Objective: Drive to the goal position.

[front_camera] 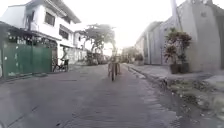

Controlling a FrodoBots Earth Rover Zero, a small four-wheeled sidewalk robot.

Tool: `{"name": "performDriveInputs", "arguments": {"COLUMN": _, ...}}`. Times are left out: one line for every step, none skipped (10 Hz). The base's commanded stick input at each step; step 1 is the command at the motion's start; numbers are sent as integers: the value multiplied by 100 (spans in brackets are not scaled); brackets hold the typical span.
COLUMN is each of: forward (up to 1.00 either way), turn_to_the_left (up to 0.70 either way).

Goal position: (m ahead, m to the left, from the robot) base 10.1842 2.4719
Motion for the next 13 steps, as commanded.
{"name": "performDriveInputs", "arguments": {"forward": 0, "turn_to_the_left": 0}}
{"name": "performDriveInputs", "arguments": {"forward": 0, "turn_to_the_left": 0}}
{"name": "performDriveInputs", "arguments": {"forward": 0, "turn_to_the_left": 0}}
{"name": "performDriveInputs", "arguments": {"forward": 0, "turn_to_the_left": 0}}
{"name": "performDriveInputs", "arguments": {"forward": 1, "turn_to_the_left": 0}}
{"name": "performDriveInputs", "arguments": {"forward": 100, "turn_to_the_left": 5}}
{"name": "performDriveInputs", "arguments": {"forward": 100, "turn_to_the_left": 31}}
{"name": "performDriveInputs", "arguments": {"forward": 100, "turn_to_the_left": 42}}
{"name": "performDriveInputs", "arguments": {"forward": 100, "turn_to_the_left": 42}}
{"name": "performDriveInputs", "arguments": {"forward": 100, "turn_to_the_left": 2}}
{"name": "performDriveInputs", "arguments": {"forward": 100, "turn_to_the_left": 2}}
{"name": "performDriveInputs", "arguments": {"forward": 79, "turn_to_the_left": -32}}
{"name": "performDriveInputs", "arguments": {"forward": 0, "turn_to_the_left": -57}}
